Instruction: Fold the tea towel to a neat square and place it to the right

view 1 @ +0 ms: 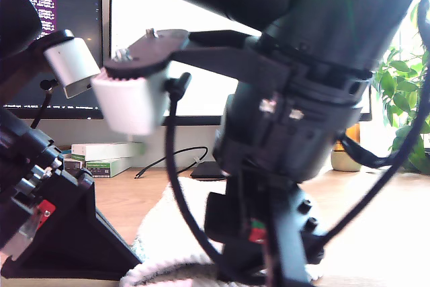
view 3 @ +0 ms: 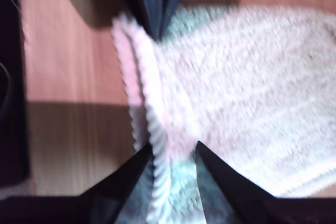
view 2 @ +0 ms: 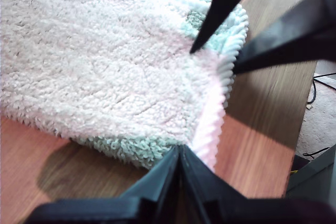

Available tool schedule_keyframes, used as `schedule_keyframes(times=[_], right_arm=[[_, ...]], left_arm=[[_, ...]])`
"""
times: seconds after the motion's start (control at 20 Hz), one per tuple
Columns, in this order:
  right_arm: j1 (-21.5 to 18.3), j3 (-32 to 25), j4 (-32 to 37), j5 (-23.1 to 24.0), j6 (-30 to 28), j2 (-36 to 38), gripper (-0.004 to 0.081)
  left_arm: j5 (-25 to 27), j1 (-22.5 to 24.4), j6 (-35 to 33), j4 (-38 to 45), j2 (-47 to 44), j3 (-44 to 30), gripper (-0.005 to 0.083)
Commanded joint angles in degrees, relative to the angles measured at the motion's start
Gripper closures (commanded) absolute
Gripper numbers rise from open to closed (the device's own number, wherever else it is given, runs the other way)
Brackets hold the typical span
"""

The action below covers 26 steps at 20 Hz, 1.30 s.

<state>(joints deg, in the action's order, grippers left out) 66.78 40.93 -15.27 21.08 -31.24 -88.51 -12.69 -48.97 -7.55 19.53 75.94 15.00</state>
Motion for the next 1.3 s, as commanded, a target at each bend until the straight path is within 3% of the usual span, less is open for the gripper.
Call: schedule_keyframes(times=[0.0, 0.35, 0.5, 1.25], right_arm=[[-0.26, 0.07, -0.66, 1.73, -0.79, -0.13, 0.0561], [-0.20, 0.98, -3.26, 2.62, -0.79, -0.13, 0.0611], [-0.09, 1.97, -3.10, 2.47, -0.74, -0.13, 0.0789], [-0.96, 4.59, -16.04, 3.96, -0.74, -0.13, 0.0782]], left_arm=[[-0.37, 0.28, 0.09, -0.44, 0.98, 0.13, 0.0795], [-0.44, 0.28, 0.07, -0.44, 0.98, 0.13, 0.0795], [-0.42, 0.28, 0.07, -0.44, 0.98, 0.13, 0.0795], [0.07, 0.26, 0.13, 0.13, -4.07, 0.13, 0.0784]])
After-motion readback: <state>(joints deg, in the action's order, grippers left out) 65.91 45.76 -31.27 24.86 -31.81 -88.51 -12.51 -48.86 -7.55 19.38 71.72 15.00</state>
